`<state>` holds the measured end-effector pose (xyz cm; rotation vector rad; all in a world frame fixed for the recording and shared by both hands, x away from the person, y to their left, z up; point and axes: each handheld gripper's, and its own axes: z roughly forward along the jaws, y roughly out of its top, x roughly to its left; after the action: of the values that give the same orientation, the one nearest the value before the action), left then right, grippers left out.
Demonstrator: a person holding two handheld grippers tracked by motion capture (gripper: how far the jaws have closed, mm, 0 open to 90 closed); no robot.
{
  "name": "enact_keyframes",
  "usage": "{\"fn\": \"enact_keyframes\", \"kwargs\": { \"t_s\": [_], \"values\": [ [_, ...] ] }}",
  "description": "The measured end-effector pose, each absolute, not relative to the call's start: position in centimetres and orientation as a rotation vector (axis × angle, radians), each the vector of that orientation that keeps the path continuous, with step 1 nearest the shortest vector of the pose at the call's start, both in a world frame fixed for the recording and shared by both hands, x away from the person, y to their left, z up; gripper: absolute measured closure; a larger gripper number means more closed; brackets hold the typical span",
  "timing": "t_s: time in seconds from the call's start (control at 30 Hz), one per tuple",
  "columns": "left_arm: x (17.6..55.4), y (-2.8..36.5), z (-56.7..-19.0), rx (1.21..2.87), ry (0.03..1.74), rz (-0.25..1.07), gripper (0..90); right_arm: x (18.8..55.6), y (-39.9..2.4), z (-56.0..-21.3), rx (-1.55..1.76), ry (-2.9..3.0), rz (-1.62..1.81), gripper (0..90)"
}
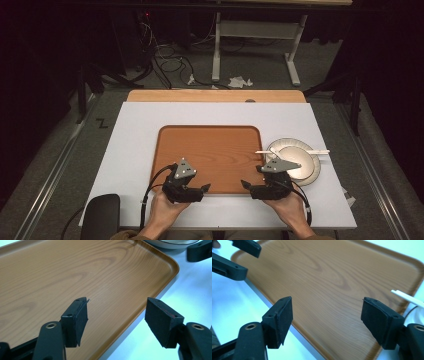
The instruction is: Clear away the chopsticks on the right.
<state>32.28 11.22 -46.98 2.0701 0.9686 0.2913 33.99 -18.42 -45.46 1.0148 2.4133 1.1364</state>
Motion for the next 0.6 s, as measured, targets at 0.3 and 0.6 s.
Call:
{"fn": "enact_keyframes", "kwargs": {
  "t_s": [0.3, 0.6],
  "values": [
    [32.6, 11.1, -47.0, 2.07, 0.957, 0.278, 34.8, 33.0, -20.8, -44.1, 1.01, 2.366, 1.164, 44.1],
    [33.2, 10.6, -47.1, 2.074, 0.935, 0.254, 34.6, 32.7, -23.9, -43.1, 1.062, 2.34, 1.154, 57.4]
  ]
}}
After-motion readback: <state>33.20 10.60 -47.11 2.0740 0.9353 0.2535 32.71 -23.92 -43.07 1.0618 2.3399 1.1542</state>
